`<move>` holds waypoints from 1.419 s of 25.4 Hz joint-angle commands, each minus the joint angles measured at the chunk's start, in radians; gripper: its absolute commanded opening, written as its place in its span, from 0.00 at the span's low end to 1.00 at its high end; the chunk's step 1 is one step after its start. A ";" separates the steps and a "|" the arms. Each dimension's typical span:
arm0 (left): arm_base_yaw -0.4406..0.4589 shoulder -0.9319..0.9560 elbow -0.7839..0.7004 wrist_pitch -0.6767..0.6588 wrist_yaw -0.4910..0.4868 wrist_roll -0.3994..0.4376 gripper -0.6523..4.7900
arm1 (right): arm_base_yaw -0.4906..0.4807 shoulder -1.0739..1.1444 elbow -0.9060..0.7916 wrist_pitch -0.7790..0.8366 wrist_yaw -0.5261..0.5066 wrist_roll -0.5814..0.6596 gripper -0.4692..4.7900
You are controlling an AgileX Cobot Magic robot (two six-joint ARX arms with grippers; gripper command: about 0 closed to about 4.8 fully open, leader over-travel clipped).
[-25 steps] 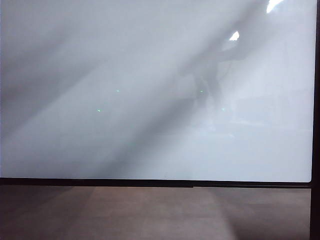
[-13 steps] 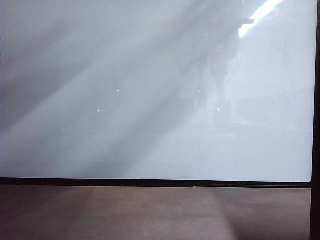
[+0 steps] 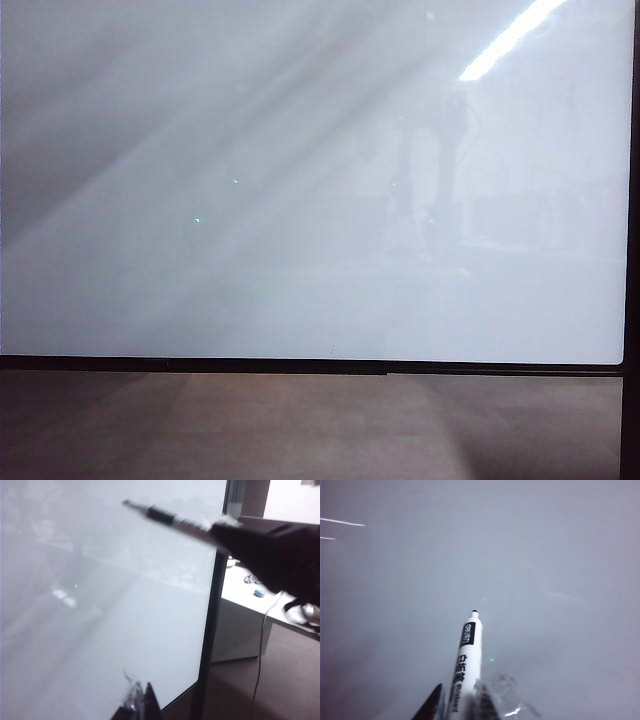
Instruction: Reach to the right to find the marker pen, pick it up, and write the number 3 on the whiteboard.
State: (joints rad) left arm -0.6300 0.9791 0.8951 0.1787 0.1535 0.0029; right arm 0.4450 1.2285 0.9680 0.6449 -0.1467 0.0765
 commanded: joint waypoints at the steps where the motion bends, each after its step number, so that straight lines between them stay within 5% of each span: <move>1: 0.002 -0.006 0.003 0.010 -0.029 0.000 0.11 | 0.019 0.042 0.058 0.037 0.022 -0.006 0.18; 36: 0.002 -0.042 0.003 -0.035 -0.037 0.004 0.11 | 0.051 0.209 0.096 0.100 0.118 -0.072 0.18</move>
State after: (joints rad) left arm -0.6292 0.9428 0.8951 0.1345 0.1104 0.0074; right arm 0.4938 1.4410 1.0588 0.6891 -0.0261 0.0124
